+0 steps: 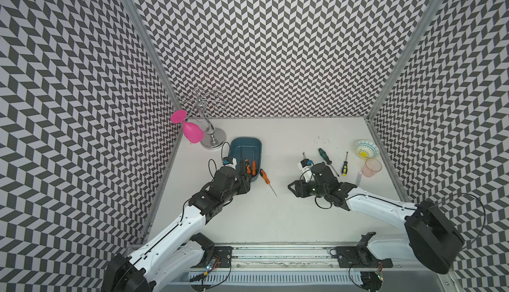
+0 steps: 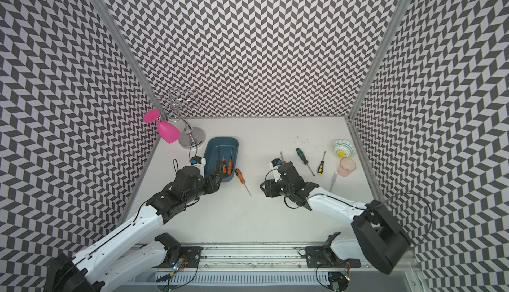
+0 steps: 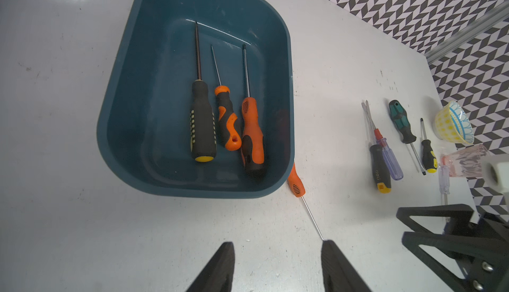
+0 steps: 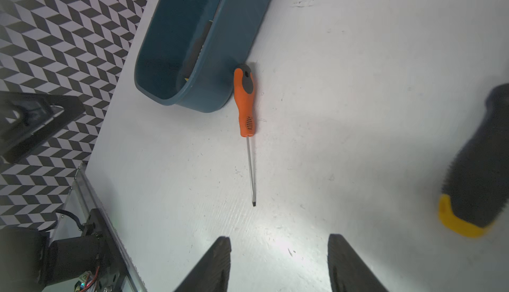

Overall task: Put the screwdriver on the desktop into the storage box
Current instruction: Pick up the screwdriver from the center of the board.

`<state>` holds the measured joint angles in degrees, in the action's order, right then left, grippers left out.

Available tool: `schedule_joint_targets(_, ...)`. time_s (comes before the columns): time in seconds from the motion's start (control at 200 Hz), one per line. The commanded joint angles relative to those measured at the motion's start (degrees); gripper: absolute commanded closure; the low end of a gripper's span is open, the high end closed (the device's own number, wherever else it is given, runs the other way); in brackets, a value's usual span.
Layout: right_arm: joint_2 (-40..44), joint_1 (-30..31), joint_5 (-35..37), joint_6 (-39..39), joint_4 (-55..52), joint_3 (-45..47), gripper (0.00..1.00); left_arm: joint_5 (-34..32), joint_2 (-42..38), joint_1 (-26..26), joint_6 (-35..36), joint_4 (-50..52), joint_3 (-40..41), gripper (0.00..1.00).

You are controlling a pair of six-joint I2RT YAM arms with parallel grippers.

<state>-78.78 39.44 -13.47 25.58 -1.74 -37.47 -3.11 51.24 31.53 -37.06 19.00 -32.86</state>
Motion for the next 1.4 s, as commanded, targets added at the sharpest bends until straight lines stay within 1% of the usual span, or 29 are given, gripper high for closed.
schedule_joint_targets(0.0, -4.82, 2.84, 2.16, -1.78, 0.14, -4.97, 0.42, 0.14, -1.31, 0.2, -1.09, -0.02, 0.73, 0.46)
schedule_joint_targets(0.11, -10.42, 4.94, 3.08, -2.64, -1.23, -9.97, 0.42, -0.29, -1.98, 0.2, -1.17, 0.58, 0.69, 0.46)
schedule_joint_targets(0.3, -18.33, 6.9, 4.66, -3.7, -4.19, -17.44, 0.42, -0.93, -2.65, 0.04, -1.42, 1.21, 0.52, 0.46)
schedule_joint_targets(0.441, -22.49, 8.01, 6.54, -4.55, -6.19, -22.09, 0.42, -1.02, -2.85, 0.05, -1.7, 1.31, 0.34, 0.46)
schedule_joint_targets(0.561, -25.79, 8.57, 8.17, -5.09, -8.1, -25.82, 0.44, -0.93, -2.83, 0.11, -1.79, 1.51, 0.14, 0.46)
schedule_joint_targets(0.771, -30.54, 9.71, 10.61, -6.01, -10.02, -30.36, 0.46, -0.75, -2.78, 0.07, -2.14, 1.59, 0.09, 0.46)
schedule_joint_targets(0.891, -33.0, 10.29, 11.9, -6.18, -11.38, -32.47, 0.52, -0.75, -2.73, 0.02, -2.06, 1.68, -0.1, 0.46)
schedule_joint_targets(1.066, -35.51, 10.98, 15.66, -6.0, -12.97, -34.37, 0.56, -1.02, -2.73, 0.01, -1.96, 1.89, -0.36, 0.46)
schedule_joint_targets(1.216, -36.64, 11.27, 17.27, -5.83, -13.38, -34.8, 0.6, -1.24, -2.73, 0.02, -1.88, 2.04, -0.62, 0.46)
schedule_joint_targets(1.302, -36.86, 11.27, 17.64, -5.83, -13.13, -34.46, 0.67, -1.19, -2.73, 0.02, -1.79, 2.11, -0.8, 0.46)
schedule_joint_targets(1.372, -36.99, 11.27, 17.91, -5.83, -13.16, -34.18, 0.7, -1.19, -2.73, 0.01, -1.79, 2.14, -0.91, 0.46)
schedule_joint_targets(1.397, -36.94, 11.23, 17.95, -5.83, -13.08, -33.95, 0.73, -1.19, -2.73, 0.01, -1.79, 2.18, -0.89, 0.46)
